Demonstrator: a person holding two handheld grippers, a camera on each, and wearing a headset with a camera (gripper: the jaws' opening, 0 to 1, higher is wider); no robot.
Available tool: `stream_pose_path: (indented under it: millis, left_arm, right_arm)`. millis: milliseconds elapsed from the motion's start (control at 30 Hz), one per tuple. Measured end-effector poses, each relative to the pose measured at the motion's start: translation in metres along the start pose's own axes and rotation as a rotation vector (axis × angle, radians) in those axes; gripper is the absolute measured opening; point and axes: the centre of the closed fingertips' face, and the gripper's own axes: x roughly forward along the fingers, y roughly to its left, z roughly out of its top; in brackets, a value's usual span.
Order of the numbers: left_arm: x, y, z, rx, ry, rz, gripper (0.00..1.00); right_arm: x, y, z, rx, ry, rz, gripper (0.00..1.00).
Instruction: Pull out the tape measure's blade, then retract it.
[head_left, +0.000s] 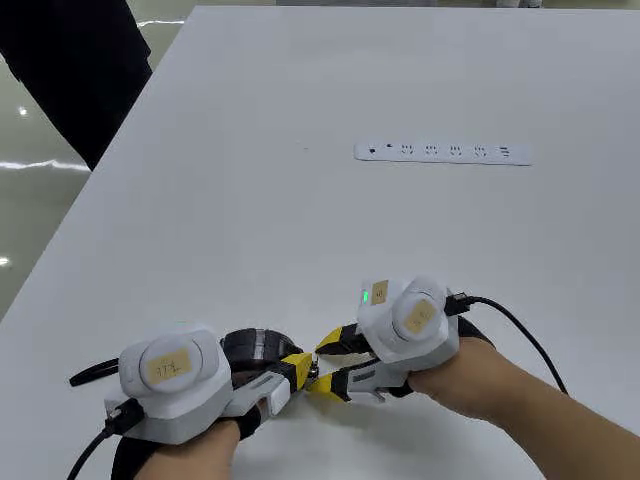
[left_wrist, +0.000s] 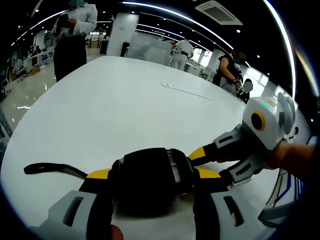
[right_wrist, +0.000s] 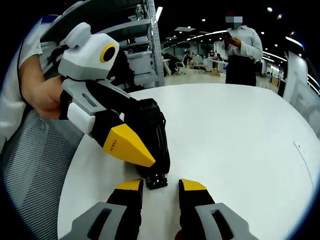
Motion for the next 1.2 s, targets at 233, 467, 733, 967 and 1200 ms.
stream_pose_path:
  millis: [233, 467, 733, 967, 1200]
  left_arm:
    - [-0.001, -0.001, 0.000, 0.012, 0.006, -0.008, 0.61]
    - [-0.009, -0.006, 0.005, 0.067, -0.010, -0.034, 0.66]
    - [-0.022, -0.009, 0.010, 0.107, -0.034, -0.078, 0.74]
    - [-0.034, -0.009, 0.013, 0.139, -0.051, -0.124, 0.79]
    - [-0.047, -0.006, 0.012, 0.179, -0.051, -0.164, 0.83]
  right_arm:
    - [-0.004, -0.002, 0.002, 0.010, -0.008, -0.015, 0.28]
    - [-0.015, -0.002, 0.003, 0.038, -0.038, -0.051, 0.39]
    - [-0.030, 0.002, 0.001, 0.078, -0.062, -0.093, 0.52]
    - [-0.046, 0.007, -0.004, 0.142, -0.097, -0.137, 0.61]
    - [-0.063, 0.012, -0.011, 0.173, -0.109, -0.195, 0.70]
